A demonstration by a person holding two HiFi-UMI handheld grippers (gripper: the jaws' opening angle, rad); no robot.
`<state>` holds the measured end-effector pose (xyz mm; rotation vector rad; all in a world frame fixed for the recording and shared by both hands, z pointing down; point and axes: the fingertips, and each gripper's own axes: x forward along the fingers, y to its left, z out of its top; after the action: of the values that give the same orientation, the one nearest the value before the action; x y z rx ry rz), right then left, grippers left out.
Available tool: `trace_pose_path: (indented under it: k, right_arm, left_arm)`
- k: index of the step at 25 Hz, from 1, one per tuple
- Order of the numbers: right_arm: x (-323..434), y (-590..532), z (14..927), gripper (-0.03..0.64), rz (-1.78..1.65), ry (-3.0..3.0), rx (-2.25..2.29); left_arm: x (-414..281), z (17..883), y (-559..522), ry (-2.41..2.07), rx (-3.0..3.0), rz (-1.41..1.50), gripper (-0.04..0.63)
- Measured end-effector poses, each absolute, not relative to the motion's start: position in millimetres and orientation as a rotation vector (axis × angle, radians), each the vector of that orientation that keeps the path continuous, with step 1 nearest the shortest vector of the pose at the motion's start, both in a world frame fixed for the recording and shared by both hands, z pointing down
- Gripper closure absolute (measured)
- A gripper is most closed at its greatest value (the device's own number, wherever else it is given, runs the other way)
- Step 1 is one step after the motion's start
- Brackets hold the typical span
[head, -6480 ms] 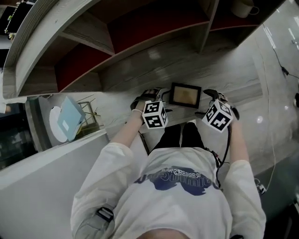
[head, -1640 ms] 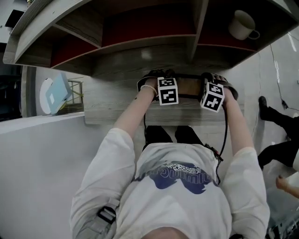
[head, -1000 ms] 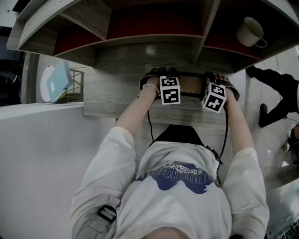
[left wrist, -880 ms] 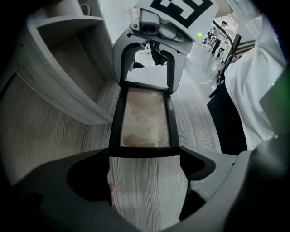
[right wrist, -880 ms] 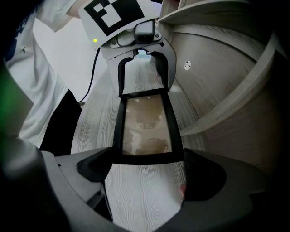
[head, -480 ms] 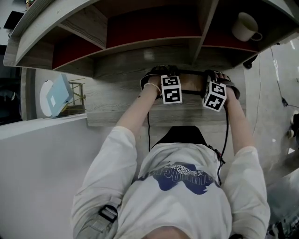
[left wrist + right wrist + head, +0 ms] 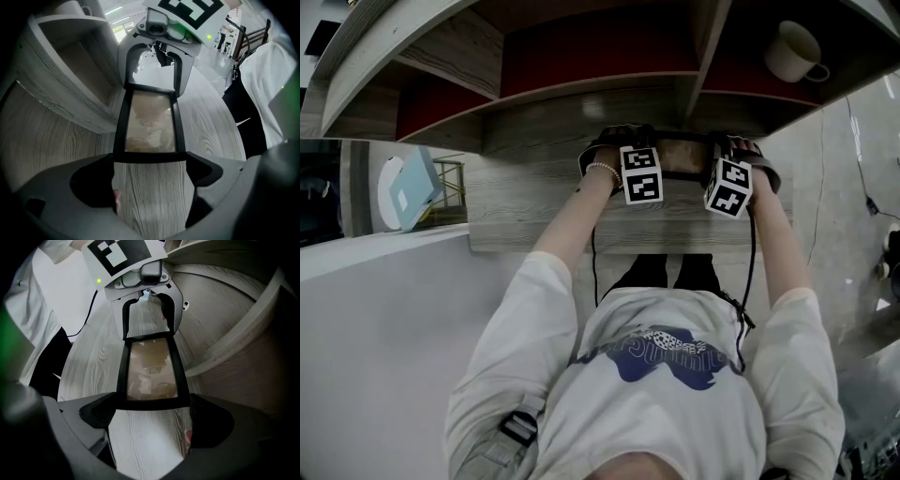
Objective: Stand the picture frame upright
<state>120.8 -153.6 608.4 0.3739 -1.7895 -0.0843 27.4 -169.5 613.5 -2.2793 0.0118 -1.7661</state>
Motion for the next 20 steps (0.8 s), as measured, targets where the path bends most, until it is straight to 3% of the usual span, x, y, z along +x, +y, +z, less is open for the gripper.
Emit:
trace_pose_path:
  k: [20]
  right_arm:
    - [148.9,-188.3,613.1,0.158,-0.424,-1.773,0.474]
  left_arm:
    - [53.6,611.7,-193.1,0.372,-2.148,-1.664,0.129]
